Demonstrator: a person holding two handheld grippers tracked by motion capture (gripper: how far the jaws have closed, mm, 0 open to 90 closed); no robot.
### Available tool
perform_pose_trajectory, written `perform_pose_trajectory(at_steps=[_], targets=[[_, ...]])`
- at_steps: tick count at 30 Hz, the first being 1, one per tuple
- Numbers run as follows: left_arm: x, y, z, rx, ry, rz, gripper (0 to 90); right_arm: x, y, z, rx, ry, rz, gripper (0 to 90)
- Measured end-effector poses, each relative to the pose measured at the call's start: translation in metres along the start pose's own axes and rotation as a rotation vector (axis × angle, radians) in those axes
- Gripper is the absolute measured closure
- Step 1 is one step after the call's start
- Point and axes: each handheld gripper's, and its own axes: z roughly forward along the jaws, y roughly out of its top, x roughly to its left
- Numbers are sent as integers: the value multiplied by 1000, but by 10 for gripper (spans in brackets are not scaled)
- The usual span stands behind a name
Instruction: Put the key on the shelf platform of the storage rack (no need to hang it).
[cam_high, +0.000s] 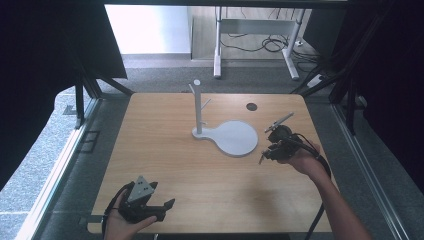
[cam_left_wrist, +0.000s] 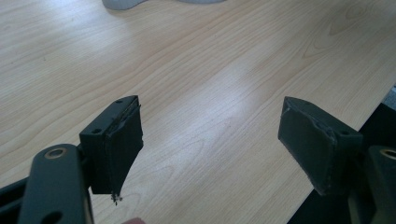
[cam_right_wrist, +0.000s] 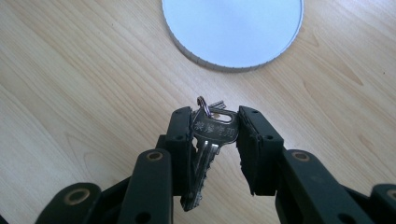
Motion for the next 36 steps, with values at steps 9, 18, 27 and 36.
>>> perform_pose_trajectory(at_steps=[9,18,27,36], targets=[[4,-1,-3,-7,8,-12,221,-7,14,4,-11,10,12,669],[8,-3,-5,-7,14,-19,221,-14,28,8,-14,13,16,670],[9,-4,-6,-9,17,-26,221,-19,43,17,-12,19,13,670],[11,-4,-7,-12,19,-32,221,-22,59,21,-8,20,8,670]])
